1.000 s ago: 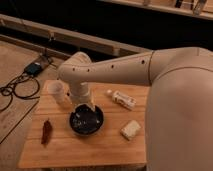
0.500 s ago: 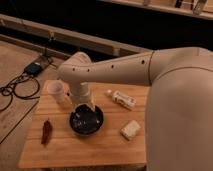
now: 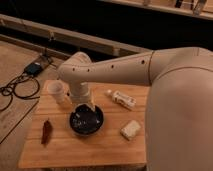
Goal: Place the pepper on the white sponge
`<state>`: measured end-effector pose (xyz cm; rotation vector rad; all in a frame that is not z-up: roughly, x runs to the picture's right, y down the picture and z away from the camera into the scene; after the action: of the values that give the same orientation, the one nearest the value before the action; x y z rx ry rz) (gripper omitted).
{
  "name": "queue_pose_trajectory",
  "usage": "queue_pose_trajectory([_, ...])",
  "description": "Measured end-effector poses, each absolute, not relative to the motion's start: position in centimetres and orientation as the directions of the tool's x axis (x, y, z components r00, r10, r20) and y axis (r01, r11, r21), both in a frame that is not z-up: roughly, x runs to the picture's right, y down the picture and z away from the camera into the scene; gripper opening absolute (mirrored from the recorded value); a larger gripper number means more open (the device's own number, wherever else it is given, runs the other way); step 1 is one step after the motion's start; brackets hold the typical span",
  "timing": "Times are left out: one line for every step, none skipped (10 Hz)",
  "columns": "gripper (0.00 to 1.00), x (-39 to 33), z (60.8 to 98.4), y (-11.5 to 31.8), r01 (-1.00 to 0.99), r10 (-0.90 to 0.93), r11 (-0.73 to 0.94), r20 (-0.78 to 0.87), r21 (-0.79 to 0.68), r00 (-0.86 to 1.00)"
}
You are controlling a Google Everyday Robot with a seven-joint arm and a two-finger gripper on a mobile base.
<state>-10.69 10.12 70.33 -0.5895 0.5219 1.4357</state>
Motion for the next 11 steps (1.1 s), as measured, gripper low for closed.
queue_pose_trajectory([0.65,-10.5,70.5,10.3,-0.997,0.749,0.054,-0.658,-0.053,0.075])
queue_pose_trajectory([0.65,-10.4,70.9,11.1,-0.994,0.740,0.105,-0.665,-0.039,0.104])
queue_pose_trajectory([0.65,-11.0,71.3,12.1,-0.987,0.728,0.156,-0.671,-0.036,0.139])
queue_pose_trajectory([0.65,-12.0,71.8,13.4,-0.974,0.713,0.224,-0.675,-0.035,0.188])
queue_pose_trajectory([0.65,-13.1,72.2,14.9,-0.959,0.696,0.281,-0.680,-0.036,0.229])
queue_pose_trajectory([0.65,-14.5,72.6,16.5,-0.941,0.676,0.337,-0.684,-0.044,0.274])
queue_pose_trajectory([0.65,-16.3,72.6,18.0,-0.926,0.655,0.373,-0.690,-0.060,0.309])
queue_pose_trajectory([0.65,-18.1,72.6,19.4,-0.918,0.638,0.390,-0.697,-0.076,0.328])
queue_pose_trajectory([0.65,-19.8,72.6,20.3,-0.917,0.630,0.389,-0.701,-0.089,0.335])
queue_pose_trajectory([0.65,-21.7,72.5,21.1,-0.918,0.623,0.381,-0.705,-0.106,0.340])
queue_pose_trajectory([0.65,-23.4,72.5,21.4,-0.921,0.621,0.372,-0.704,-0.121,0.343])
